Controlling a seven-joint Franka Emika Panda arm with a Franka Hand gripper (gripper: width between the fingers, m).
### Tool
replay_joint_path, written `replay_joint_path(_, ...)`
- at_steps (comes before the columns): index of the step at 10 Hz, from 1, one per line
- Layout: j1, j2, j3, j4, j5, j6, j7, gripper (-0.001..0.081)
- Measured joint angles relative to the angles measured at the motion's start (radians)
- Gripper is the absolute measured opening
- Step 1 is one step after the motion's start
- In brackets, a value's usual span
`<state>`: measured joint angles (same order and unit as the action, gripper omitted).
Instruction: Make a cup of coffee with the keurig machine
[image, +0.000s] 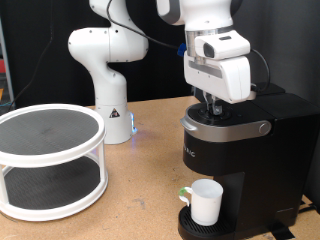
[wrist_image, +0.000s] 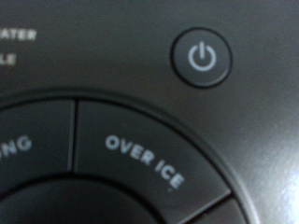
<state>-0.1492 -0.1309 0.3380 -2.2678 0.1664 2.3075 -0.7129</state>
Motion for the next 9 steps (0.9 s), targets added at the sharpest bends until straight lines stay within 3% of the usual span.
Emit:
replay_joint_path(4, 0.000, 0.063, 0.002, 0.099, -0.055, -0.155, 0.073, 0.0002)
replay_joint_path(7, -0.001, 0.129, -0.004, 0.197, -0.060, -0.303, 0.076, 0.0002)
replay_joint_path(9, 0.000, 0.160, -0.005, 0.238, -0.073, -0.355, 0.082, 0.0002)
